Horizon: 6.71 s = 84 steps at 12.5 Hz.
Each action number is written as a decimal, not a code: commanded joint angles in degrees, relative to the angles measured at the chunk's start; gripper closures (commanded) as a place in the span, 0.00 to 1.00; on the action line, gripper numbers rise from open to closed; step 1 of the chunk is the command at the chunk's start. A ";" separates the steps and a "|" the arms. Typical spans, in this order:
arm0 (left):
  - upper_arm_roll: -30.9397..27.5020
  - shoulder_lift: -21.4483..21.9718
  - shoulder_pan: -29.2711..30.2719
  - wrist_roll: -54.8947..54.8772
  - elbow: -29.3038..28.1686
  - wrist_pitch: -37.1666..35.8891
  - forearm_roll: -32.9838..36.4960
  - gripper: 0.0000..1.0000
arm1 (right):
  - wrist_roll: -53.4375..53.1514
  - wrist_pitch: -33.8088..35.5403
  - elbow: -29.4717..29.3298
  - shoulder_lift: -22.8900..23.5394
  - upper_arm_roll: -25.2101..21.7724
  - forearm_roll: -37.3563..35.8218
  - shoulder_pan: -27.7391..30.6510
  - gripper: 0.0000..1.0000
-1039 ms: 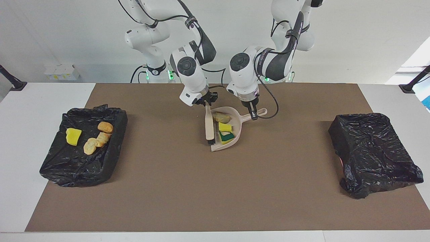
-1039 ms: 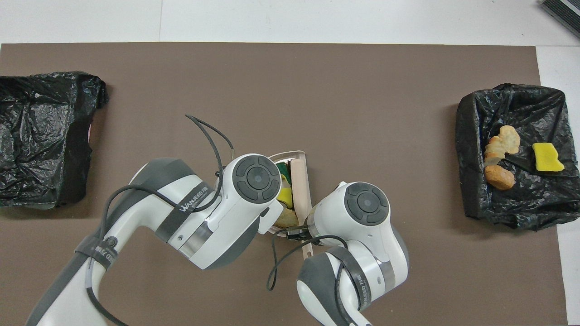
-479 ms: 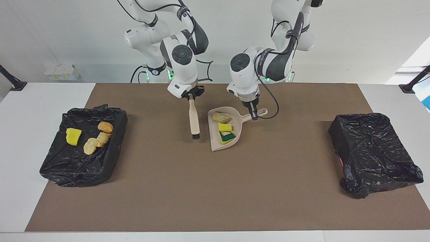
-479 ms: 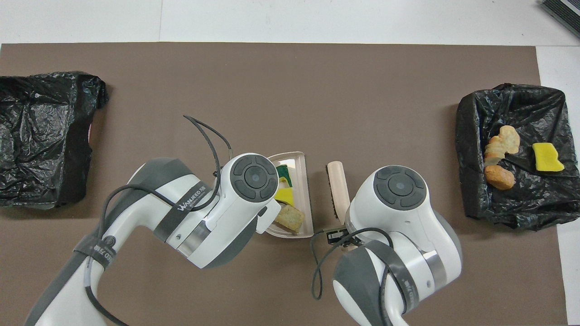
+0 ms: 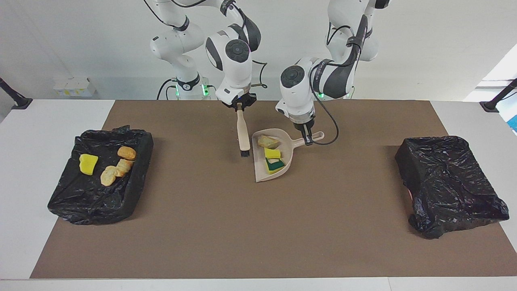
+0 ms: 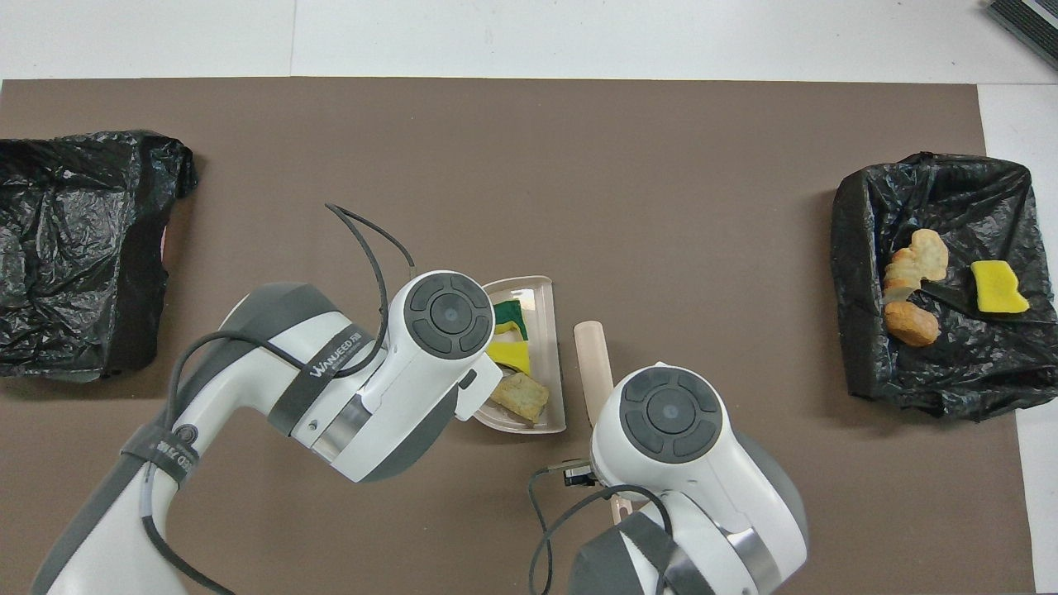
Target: Sweep and dump trash in bin
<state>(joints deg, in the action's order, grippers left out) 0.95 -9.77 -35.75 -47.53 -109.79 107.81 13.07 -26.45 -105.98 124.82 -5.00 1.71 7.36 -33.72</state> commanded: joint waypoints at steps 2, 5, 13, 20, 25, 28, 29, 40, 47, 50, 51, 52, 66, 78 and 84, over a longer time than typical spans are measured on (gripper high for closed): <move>0.10 1.60 4.26 -4.48 -1.39 1.97 -1.55 1.00 | -1.41 -4.84 3.06 -1.33 -0.04 0.64 -1.44 1.00; -0.24 2.30 9.36 -11.34 -0.61 3.71 -4.45 1.00 | -1.32 -5.20 3.15 -1.24 -0.04 0.73 -1.35 1.00; -0.34 5.12 31.24 -29.61 6.07 4.51 -5.86 1.00 | -11.67 -13.62 3.94 3.23 -0.04 3.54 -10.38 1.00; -0.42 2.57 48.82 -48.15 15.47 -0.31 -12.36 1.00 | -16.17 -15.76 1.66 9.31 -0.12 5.83 -15.68 0.00; -0.42 0.12 56.65 -59.14 20.39 -1.64 -11.66 1.00 | -14.95 -5.49 -5.97 7.55 -0.65 4.77 -10.94 0.00; -0.34 -1.73 57.81 -62.59 23.29 -1.11 -3.09 1.00 | -8.90 4.87 -14.49 7.37 -0.91 2.93 -5.24 0.00; -0.25 -2.44 57.81 -62.59 23.39 -0.67 1.65 1.00 | -6.18 8.65 -17.39 7.46 -0.83 1.79 -3.13 0.00; -0.16 -8.25 56.75 -55.67 26.56 8.82 18.12 1.00 | 32.67 19.58 -27.53 2.98 -1.27 -11.65 21.57 0.00; -0.34 -7.10 52.98 -50.56 24.89 7.51 30.77 1.00 | 43.07 18.53 -30.60 3.77 -1.09 -12.10 36.17 0.00; -0.34 -5.96 50.79 -49.59 24.88 5.85 35.34 1.00 | 40.53 18.53 -32.26 3.77 -0.92 -11.40 37.94 0.00; -0.25 -5.61 49.47 -47.76 24.80 4.62 37.71 1.00 | 36.77 18.53 -32.88 3.77 -0.83 -11.23 38.02 0.00; -0.25 -5.35 49.11 -46.61 24.54 3.65 39.48 1.00 | 32.82 18.44 -33.15 3.86 -0.83 -10.44 38.03 0.00; 0.10 1.16 43.05 -42.73 15.41 7.06 57.58 1.00 | 26.01 12.81 -29.63 2.10 -0.22 -5.95 37.23 0.00; 0.54 3.09 38.39 -30.78 13.11 6.36 66.67 1.00 | 26.10 12.90 -29.72 2.10 -0.12 -5.95 37.23 0.00; 0.54 1.79 32.86 -30.43 17.31 -0.31 46.73 1.00 | 26.10 12.90 -29.72 2.10 -0.12 -5.95 37.23 0.00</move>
<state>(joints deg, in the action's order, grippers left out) 2.12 -6.67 -0.60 -78.41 -95.74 109.82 64.57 0.75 -92.21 93.66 -1.71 1.40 0.81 3.25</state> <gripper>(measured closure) 0.687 0.000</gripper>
